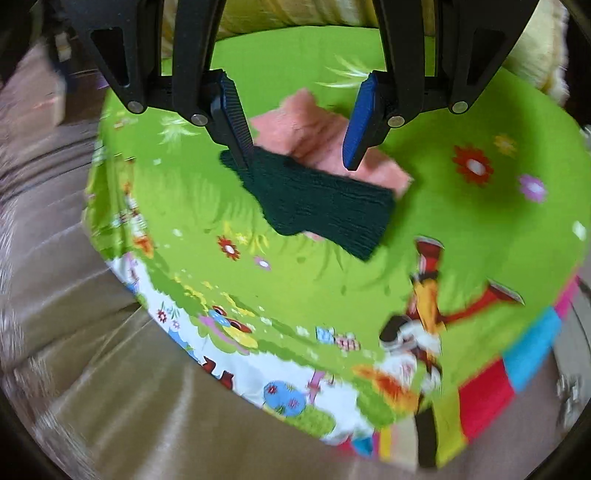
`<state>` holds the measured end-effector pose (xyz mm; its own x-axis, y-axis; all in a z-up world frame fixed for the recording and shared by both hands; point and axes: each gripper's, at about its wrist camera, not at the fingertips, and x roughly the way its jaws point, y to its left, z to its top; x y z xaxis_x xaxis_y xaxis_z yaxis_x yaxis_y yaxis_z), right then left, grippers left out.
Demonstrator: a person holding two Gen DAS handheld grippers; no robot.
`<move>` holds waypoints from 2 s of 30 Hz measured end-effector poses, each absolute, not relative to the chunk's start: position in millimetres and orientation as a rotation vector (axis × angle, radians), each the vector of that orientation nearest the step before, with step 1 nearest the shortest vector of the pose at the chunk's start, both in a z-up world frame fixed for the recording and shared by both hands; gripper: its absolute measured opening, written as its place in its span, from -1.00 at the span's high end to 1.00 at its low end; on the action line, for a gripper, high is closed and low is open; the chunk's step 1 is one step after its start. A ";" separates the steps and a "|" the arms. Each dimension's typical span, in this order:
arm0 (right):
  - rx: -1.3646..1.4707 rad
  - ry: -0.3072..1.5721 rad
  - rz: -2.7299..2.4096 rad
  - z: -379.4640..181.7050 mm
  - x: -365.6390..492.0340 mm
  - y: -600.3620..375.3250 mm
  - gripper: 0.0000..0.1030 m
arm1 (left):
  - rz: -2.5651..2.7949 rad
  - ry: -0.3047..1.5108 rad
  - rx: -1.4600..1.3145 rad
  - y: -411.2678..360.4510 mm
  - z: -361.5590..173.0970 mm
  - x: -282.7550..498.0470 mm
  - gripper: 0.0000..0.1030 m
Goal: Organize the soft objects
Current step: 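Grasp the dark green glove with the left gripper while the right grasps the pink cloth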
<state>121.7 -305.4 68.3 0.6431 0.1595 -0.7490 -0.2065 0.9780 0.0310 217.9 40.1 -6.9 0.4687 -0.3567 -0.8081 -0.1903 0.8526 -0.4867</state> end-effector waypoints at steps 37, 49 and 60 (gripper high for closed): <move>-0.131 0.965 0.414 27.3 152.2 -219.0 -0.64 | -0.198 0.973 -0.599 30.7 -18.6 293.0 0.83; -0.105 0.991 0.528 17.3 187.2 -162.2 -0.66 | -0.182 0.805 -0.654 76.4 25.7 256.6 0.83; -0.097 1.039 0.564 -8.6 236.5 -108.5 -0.68 | -0.109 0.728 -0.671 118.5 38.5 216.5 0.83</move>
<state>236.5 -108.5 -8.6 0.3797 0.3960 -0.8361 -0.4856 0.8546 0.1842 216.5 118.5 38.5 0.7507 -0.3163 -0.5800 -0.1331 0.7876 -0.6017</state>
